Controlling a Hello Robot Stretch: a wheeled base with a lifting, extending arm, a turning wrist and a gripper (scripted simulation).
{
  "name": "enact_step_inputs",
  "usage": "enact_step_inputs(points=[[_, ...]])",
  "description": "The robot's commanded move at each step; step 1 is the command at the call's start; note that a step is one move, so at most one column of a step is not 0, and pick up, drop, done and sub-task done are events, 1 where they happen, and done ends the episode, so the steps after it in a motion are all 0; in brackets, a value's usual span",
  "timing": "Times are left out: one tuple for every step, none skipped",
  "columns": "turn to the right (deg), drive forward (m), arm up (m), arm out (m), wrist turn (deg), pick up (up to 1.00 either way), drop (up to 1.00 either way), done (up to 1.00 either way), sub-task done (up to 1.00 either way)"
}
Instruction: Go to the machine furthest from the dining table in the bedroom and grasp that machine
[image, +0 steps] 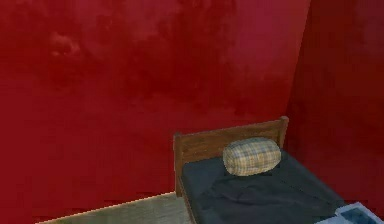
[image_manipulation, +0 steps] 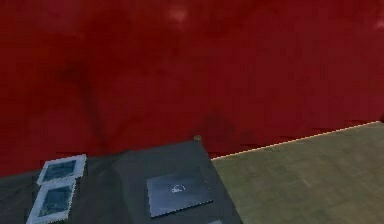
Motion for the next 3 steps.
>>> enact_step_inputs(points=[[0.0,0.2,0.0,0.0,0.0,0.0,0.0,0.0,0.0],[0.0,0.0,0.5,0.0,0.0,0.0,0.0,0.0,0.0],[0.0,0.0,0.0,0.28,0.0,0.0,0.0,0.0,0.0]])
